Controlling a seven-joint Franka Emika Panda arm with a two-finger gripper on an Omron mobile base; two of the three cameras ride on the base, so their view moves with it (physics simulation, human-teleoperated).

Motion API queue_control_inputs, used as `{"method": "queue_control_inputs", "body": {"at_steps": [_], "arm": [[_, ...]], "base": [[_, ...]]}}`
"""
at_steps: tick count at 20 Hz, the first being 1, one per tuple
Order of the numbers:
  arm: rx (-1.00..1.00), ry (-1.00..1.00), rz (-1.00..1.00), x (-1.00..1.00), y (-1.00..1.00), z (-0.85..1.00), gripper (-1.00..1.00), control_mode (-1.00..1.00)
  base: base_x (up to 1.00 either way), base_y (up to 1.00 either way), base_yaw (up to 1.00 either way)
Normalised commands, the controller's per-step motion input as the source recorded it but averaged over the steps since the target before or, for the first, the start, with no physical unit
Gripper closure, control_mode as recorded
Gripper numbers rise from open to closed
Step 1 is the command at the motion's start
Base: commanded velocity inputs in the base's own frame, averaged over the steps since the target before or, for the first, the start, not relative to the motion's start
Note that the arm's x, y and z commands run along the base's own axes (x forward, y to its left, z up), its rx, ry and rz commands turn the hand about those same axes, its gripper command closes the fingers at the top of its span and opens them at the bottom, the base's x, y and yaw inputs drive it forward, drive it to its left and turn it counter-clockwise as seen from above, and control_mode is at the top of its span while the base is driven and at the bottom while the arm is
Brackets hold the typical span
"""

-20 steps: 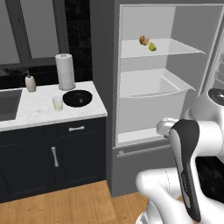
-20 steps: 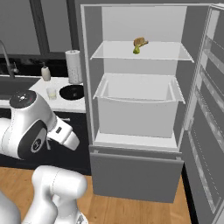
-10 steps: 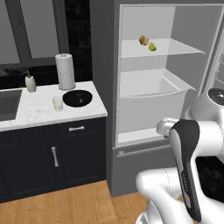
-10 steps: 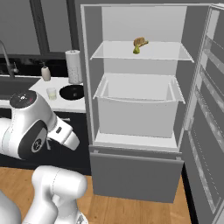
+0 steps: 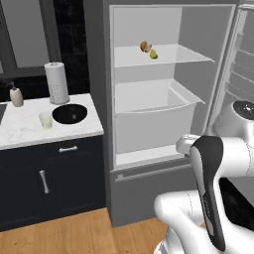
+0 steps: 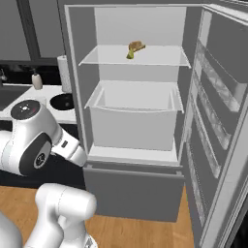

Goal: Grab a lemon wedge from the fridge and one ice cube from the ice bowl, and put them in the glass of lemonade.

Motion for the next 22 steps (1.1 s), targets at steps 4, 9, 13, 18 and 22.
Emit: {"method": "queue_control_inputs", "body": {"at_steps": [4,9,13,18,22], "arm": [[0.00,0.00,0.00,0.00,0.00,0.00,-1.00,1.00],[0.00,0.00,0.00,0.00,0.00,0.00,-1.00,1.00],[0.00,0.00,0.00,0.00,0.00,0.00,-1.00,1.00],[0.00,0.00,0.00,0.00,0.00,0.00,-1.00,1.00],[0.00,0.00,0.00,0.00,0.00,0.00,-1.00,1.00]], "base": [[0.00,-0.60,-0.02],[0.27,0.00,0.02],[0.82,0.00,0.03],[1.00,-0.07,0.05],[1.00,-0.11,0.07]]}}
